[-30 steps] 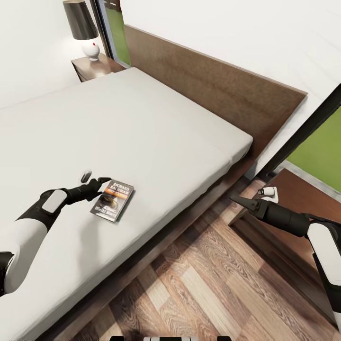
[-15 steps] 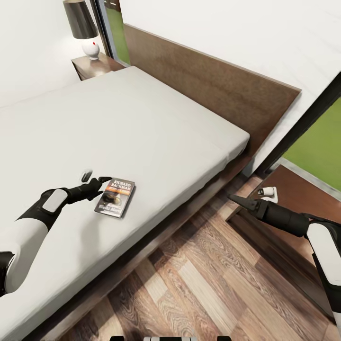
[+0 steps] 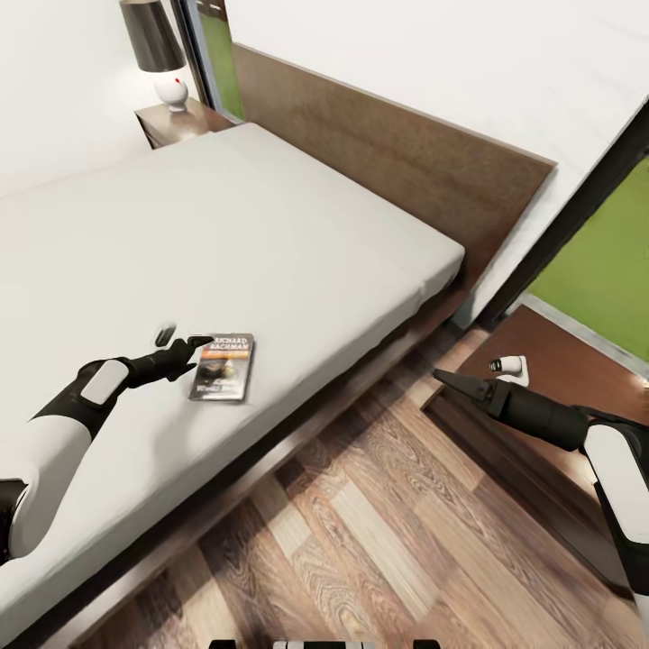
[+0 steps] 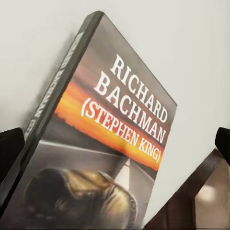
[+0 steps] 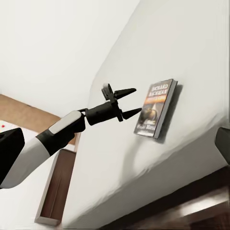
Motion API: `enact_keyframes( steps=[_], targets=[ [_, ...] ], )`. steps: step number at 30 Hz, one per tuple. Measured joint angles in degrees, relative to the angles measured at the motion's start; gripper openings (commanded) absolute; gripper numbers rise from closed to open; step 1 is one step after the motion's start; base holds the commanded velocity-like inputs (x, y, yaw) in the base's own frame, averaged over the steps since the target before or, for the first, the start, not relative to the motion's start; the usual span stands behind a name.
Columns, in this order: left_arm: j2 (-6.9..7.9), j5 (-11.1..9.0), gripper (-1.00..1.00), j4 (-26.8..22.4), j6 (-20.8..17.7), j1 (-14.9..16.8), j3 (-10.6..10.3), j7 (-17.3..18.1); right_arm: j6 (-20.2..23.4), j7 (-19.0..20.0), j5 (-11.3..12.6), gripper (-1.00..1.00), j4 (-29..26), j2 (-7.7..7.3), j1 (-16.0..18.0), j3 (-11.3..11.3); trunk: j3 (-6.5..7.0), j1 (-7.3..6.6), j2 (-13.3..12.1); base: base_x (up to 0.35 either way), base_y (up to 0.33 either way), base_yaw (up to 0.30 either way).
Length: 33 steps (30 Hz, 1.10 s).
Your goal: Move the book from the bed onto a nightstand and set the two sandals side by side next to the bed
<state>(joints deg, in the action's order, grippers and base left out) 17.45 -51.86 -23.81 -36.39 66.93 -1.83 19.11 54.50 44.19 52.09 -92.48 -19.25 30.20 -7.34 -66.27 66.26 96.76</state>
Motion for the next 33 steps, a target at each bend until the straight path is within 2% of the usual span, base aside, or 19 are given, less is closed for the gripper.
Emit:
enact_keyframes(
  steps=[6, 17, 33],
  targets=[
    [0.00, 0.00, 1.00, -0.01, -0.01, -0.04, 0.05, 0.04, 0.00, 0.01, 0.00, 1.00, 0.01, 0.00, 0.00, 0.00, 0.00, -0.02, 0.00, -0.111, -0.080, -0.017],
    [0.00, 0.02, 1.00, -0.01, 0.00, -0.06, 0.05, 0.38, 0.00, 0.01, 0.01, 1.00, 0.01, -0.02, -0.01, 0.00, 0.00, -0.03, 0.00, -0.011, -0.008, -0.145],
    [0.00, 0.01, 1.00, -0.02, -0.01, -0.07, 0.01, 0.68, 0.00, 0.01, 0.00, 1.00, 0.01, -0.02, 0.00, 0.00, 0.00, -0.03, 0.00, -0.001, -0.003, -0.018]
  ],
)
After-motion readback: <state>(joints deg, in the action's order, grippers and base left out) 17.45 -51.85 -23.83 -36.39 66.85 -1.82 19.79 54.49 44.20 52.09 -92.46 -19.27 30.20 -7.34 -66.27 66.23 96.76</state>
